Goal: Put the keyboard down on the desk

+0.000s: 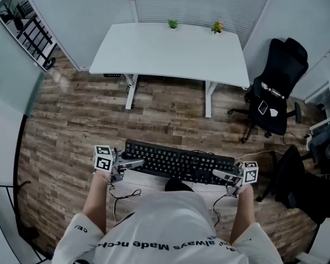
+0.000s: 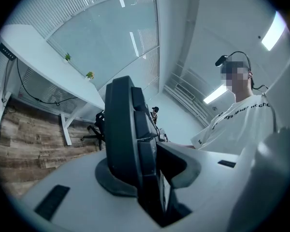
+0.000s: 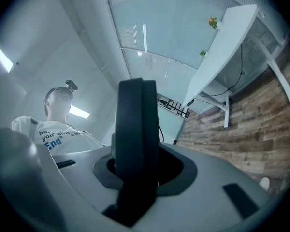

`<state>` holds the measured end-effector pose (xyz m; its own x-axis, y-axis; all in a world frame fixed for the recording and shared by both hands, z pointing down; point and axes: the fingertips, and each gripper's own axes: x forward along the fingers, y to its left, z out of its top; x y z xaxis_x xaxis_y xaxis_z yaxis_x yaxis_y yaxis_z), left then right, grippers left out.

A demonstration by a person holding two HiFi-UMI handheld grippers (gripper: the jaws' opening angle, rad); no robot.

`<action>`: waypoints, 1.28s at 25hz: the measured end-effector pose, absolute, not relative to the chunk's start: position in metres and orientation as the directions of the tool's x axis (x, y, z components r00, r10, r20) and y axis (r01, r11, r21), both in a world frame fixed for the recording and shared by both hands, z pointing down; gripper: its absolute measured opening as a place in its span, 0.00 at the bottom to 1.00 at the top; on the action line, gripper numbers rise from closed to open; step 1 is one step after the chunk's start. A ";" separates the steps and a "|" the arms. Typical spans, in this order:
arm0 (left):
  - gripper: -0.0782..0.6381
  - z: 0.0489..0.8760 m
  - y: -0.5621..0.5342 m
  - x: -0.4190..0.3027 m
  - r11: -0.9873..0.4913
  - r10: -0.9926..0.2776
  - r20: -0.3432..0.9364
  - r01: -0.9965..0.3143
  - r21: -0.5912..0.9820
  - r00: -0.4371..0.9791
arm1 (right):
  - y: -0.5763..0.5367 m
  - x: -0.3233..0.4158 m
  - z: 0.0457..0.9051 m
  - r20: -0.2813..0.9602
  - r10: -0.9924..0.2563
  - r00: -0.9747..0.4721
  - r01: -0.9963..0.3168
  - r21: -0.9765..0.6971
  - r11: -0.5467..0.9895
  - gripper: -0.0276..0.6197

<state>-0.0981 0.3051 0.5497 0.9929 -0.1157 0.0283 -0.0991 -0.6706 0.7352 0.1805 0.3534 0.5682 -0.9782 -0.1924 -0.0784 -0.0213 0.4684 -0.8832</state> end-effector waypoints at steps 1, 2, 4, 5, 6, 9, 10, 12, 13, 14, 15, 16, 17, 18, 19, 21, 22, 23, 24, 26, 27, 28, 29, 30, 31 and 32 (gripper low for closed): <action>0.30 0.549 0.294 -0.094 -0.669 -0.115 0.029 -0.099 0.737 0.993 | 0.342 0.184 0.567 -0.080 -0.193 -0.978 -0.020 -0.884 0.467 0.23; 0.30 0.549 0.283 -0.091 -0.667 -0.113 0.029 -0.098 0.739 0.993 | 0.331 0.187 0.566 -0.081 -0.194 -0.978 -0.019 -0.885 0.466 0.23; 0.30 0.550 0.262 -0.083 -0.662 -0.111 0.030 -0.096 0.743 0.993 | 0.311 0.194 0.567 -0.079 -0.198 -0.977 -0.022 -0.887 0.460 0.23; 0.30 0.551 0.253 -0.079 -0.660 -0.110 0.030 -0.096 0.745 0.993 | 0.302 0.198 0.568 -0.077 -0.199 -0.977 -0.023 -0.889 0.457 0.23; 0.30 0.551 0.243 -0.075 -0.660 -0.109 0.031 -0.096 0.746 0.994 | 0.293 0.202 0.568 -0.076 -0.200 -0.977 -0.024 -0.890 0.455 0.23; 0.30 0.552 0.218 -0.066 -0.660 -0.109 0.031 -0.095 0.746 0.994 | 0.268 0.211 0.569 -0.076 -0.200 -0.977 -0.024 -0.891 0.453 0.23; 0.30 0.552 0.211 -0.065 -0.660 -0.111 0.029 -0.095 0.745 0.993 | 0.260 0.213 0.569 -0.075 -0.199 -0.977 -0.024 -0.891 0.453 0.23; 0.30 0.553 0.196 -0.061 -0.661 -0.117 0.024 -0.096 0.744 0.993 | 0.244 0.217 0.570 -0.072 -0.195 -0.978 -0.025 -0.891 0.454 0.23; 0.30 0.554 0.190 -0.060 -0.660 -0.119 0.024 -0.097 0.745 0.993 | 0.236 0.218 0.570 -0.071 -0.193 -0.979 -0.025 -0.891 0.454 0.23; 0.30 0.554 0.184 -0.058 -0.657 -0.121 0.025 -0.098 0.747 0.992 | 0.230 0.220 0.571 -0.070 -0.190 -0.979 -0.024 -0.891 0.454 0.23; 0.30 0.554 0.179 -0.057 -0.656 -0.121 0.025 -0.099 0.748 0.992 | 0.225 0.221 0.571 -0.071 -0.188 -0.980 -0.023 -0.891 0.453 0.23; 0.30 0.554 0.173 -0.057 -0.655 -0.122 0.026 -0.100 0.749 0.992 | 0.219 0.221 0.571 -0.071 -0.187 -0.980 -0.022 -0.892 0.452 0.23; 0.30 0.554 0.166 -0.056 -0.656 -0.122 0.026 -0.100 0.748 0.992 | 0.212 0.222 0.570 -0.072 -0.187 -0.980 -0.021 -0.892 0.452 0.23; 0.30 0.554 0.158 -0.056 -0.657 -0.122 0.026 -0.100 0.747 0.992 | 0.204 0.221 0.570 -0.072 -0.187 -0.980 -0.021 -0.892 0.452 0.23; 0.30 0.554 0.149 -0.057 -0.657 -0.122 0.026 -0.100 0.747 0.992 | 0.195 0.221 0.571 -0.072 -0.188 -0.980 -0.021 -0.892 0.451 0.23; 0.30 0.557 0.131 -0.059 -0.656 -0.119 0.027 -0.099 0.748 0.992 | 0.178 0.218 0.573 -0.075 -0.191 -0.979 -0.019 -0.894 0.448 0.23; 0.30 0.559 0.122 -0.060 -0.656 -0.118 0.028 -0.099 0.749 0.993 | 0.169 0.217 0.575 -0.076 -0.193 -0.978 -0.019 -0.895 0.446 0.23; 0.30 0.561 0.112 -0.061 -0.655 -0.117 0.029 -0.098 0.749 0.993 | 0.160 0.216 0.577 -0.075 -0.195 -0.978 -0.020 -0.895 0.445 0.23; 0.30 0.563 0.102 -0.062 -0.654 -0.115 0.029 -0.098 0.750 0.993 | 0.150 0.215 0.580 -0.075 -0.196 -0.978 -0.021 -0.896 0.443 0.23; 0.30 0.568 0.079 -0.062 -0.652 -0.112 0.028 -0.095 0.752 0.993 | 0.128 0.214 0.584 -0.073 -0.200 -0.977 -0.023 -0.898 0.439 0.23; 0.30 0.569 0.066 -0.063 -0.650 -0.110 0.027 -0.093 0.754 0.994 | 0.116 0.214 0.585 -0.072 -0.204 -0.976 -0.025 -0.899 0.437 0.23; 0.30 0.570 0.053 -0.063 -0.649 -0.107 0.026 -0.090 0.756 0.994 | 0.103 0.213 0.585 -0.072 -0.208 -0.976 -0.027 -0.900 0.435 0.23; 0.30 0.570 0.038 -0.065 -0.648 -0.105 0.026 -0.088 0.756 0.994 | 0.089 0.211 0.584 -0.071 -0.211 -0.975 -0.028 -0.901 0.434 0.23; 0.30 0.570 0.024 -0.067 -0.648 -0.102 0.025 -0.086 0.757 0.994 | 0.075 0.209 0.583 -0.070 -0.213 -0.975 -0.030 -0.901 0.434 0.23; 0.30 0.569 0.009 -0.069 -0.648 -0.099 0.025 -0.083 0.757 0.995 | 0.061 0.207 0.582 -0.068 -0.215 -0.974 -0.033 -0.901 0.434 0.23; 0.30 0.568 -0.007 -0.071 -0.648 -0.096 0.023 -0.080 0.758 0.995 | 0.047 0.205 0.581 -0.064 -0.217 -0.974 -0.037 -0.901 0.433 0.23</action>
